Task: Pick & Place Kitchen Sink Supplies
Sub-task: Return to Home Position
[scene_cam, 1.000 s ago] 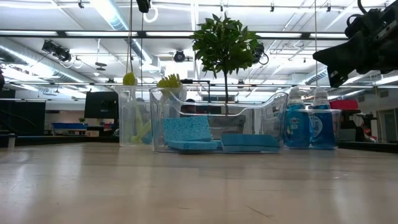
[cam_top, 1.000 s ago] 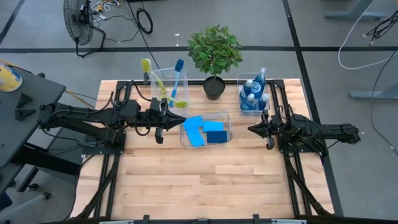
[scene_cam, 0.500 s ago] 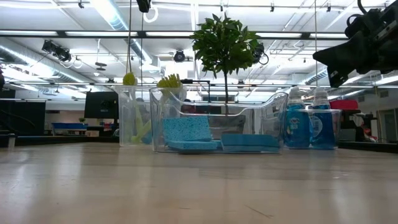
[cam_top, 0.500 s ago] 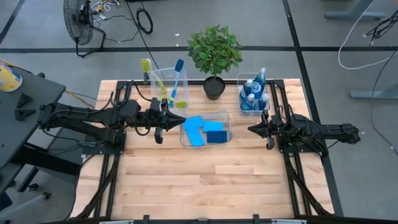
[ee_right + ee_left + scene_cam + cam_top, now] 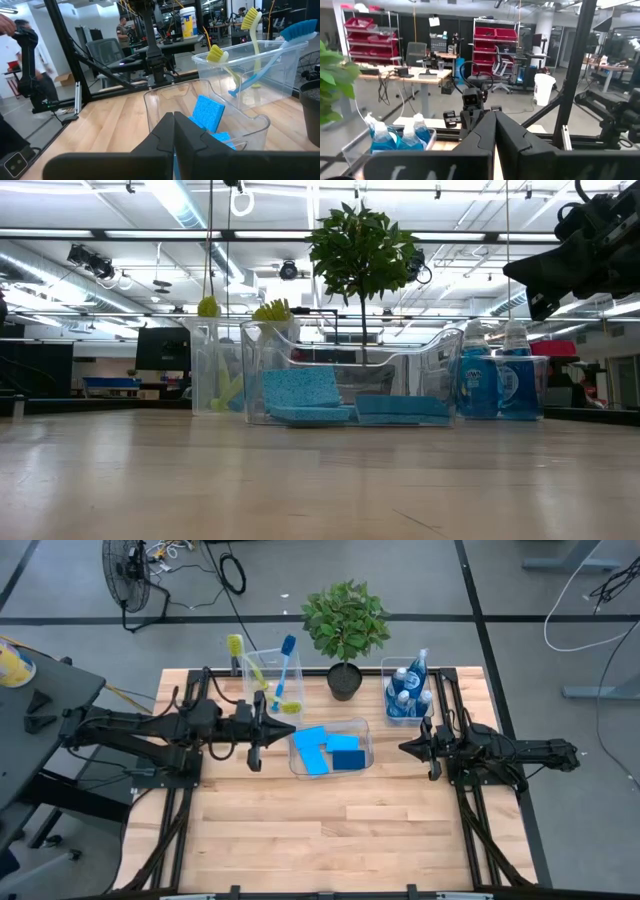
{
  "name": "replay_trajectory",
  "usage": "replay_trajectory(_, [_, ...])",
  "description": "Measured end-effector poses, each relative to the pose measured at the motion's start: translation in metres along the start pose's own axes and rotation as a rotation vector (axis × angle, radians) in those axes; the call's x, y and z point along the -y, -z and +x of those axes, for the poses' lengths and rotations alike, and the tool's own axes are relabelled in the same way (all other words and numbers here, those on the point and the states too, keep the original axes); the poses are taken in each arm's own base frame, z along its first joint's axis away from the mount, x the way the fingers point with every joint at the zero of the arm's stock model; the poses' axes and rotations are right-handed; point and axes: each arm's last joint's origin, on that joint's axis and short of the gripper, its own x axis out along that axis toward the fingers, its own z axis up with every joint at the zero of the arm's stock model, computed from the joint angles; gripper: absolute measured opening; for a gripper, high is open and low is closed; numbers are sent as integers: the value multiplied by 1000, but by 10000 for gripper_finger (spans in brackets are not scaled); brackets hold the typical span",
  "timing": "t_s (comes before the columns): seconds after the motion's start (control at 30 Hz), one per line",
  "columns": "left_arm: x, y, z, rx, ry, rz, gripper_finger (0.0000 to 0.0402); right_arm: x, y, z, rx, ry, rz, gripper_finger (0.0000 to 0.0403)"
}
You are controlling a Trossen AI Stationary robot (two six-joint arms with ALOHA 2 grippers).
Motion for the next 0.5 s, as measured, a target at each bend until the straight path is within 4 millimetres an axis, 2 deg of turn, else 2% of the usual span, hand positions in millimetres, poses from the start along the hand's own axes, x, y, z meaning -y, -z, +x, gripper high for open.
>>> replay_trajectory(0.17, [-1,-1,-15,53,20,55,14,0,0,0,-1,0,0,9])
replay_trajectory(0.5, [-6,29,-62,82,41,34,14,0,0,0,0,2,0,9])
